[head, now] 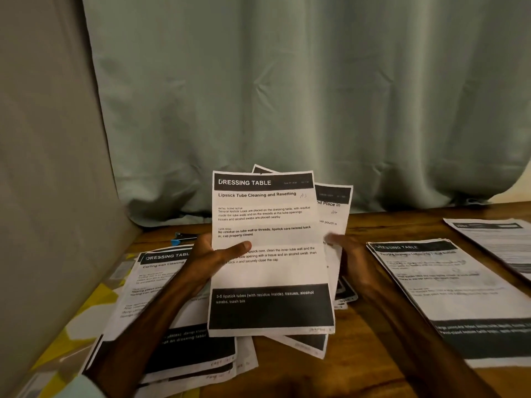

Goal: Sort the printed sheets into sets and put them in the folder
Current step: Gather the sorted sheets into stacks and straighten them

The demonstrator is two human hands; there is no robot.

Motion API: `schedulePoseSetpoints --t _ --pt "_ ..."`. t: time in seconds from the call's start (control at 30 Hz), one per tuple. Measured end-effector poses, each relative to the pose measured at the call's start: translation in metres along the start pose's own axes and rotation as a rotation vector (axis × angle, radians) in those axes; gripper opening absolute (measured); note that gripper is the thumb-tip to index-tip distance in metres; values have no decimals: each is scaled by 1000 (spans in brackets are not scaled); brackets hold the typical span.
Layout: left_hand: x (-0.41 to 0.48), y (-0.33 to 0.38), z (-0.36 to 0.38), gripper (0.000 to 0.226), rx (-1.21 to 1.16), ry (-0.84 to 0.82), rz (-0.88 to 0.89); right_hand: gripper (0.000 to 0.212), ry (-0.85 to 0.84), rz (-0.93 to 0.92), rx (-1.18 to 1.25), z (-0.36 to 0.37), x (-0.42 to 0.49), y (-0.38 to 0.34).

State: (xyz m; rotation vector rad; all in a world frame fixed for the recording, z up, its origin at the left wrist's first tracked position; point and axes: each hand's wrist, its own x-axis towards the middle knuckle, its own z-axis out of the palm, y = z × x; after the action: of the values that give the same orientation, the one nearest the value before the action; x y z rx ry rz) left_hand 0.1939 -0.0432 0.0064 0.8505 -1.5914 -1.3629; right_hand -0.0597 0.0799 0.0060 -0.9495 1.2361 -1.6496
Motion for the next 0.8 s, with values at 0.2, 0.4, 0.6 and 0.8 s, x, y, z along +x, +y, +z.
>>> schedulePoseSetpoints --t 0.2,0.4,0.6,0.8 --pt "-2 0 6 95 50 -51 -17 24 -22 -164 -217 2 -3 13" --pt "-1 13 0 55 -167 -46 -94 13 -35 -103 -232 5 -7 0" --pt "-6 20 7 26 -155 79 -25 10 -66 -89 -227 1 -7 -7" --pt "-5 16 12 40 -296 178 -8 23 12 -121 -167 4 -7 2"
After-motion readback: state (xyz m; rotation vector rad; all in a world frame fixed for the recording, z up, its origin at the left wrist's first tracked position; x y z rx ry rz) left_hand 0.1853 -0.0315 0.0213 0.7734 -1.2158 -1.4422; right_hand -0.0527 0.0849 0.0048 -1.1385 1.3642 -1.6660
